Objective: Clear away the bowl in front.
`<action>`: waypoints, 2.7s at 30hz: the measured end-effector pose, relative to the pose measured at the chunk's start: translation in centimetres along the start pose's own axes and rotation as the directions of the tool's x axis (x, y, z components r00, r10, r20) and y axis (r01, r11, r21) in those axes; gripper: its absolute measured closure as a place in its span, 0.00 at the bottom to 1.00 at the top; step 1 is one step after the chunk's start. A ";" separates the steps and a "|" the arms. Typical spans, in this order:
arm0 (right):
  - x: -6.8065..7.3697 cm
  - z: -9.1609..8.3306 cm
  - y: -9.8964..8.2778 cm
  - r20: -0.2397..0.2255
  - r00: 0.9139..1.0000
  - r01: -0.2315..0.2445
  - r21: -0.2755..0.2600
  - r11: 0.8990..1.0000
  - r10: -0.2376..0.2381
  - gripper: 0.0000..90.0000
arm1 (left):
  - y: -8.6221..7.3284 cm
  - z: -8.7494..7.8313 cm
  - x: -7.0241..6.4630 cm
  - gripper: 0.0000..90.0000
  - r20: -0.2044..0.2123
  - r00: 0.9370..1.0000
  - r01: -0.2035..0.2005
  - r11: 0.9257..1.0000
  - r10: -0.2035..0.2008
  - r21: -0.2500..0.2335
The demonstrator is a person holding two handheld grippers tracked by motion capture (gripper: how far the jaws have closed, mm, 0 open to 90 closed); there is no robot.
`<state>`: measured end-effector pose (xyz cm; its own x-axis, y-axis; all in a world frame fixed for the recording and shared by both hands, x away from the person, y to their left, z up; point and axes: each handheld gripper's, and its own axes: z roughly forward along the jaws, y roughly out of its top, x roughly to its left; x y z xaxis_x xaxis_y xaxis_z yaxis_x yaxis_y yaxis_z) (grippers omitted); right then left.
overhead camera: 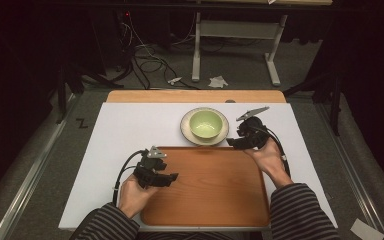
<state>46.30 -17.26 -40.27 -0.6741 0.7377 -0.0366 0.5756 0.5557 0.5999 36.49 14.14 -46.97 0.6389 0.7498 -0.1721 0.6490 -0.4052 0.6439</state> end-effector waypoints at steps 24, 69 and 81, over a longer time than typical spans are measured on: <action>-2.6 4.2 4.0 0.054 0.988 -0.149 0.038 0.988 0.146 0.55 | -0.3 0.0 0.3 0.46 0.011 0.999 0.035 0.999 -0.035 0.000; -2.6 12.0 7.9 0.145 0.979 -0.182 0.274 0.944 0.147 0.81 | -2.0 -1.4 -0.5 0.45 -0.023 1.000 0.014 1.000 -0.015 -0.024; -4.1 12.1 7.5 0.041 0.959 -0.283 0.232 0.931 0.281 0.96 | -2.5 -1.8 -0.3 0.44 -0.040 0.999 0.030 0.999 -0.031 -0.029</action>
<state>58.97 -11.52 -45.30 -0.4655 0.8793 0.1006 0.8338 0.3977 0.3828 33.90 15.85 -47.18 0.6017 0.7821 -0.1619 0.6554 -0.3677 0.6598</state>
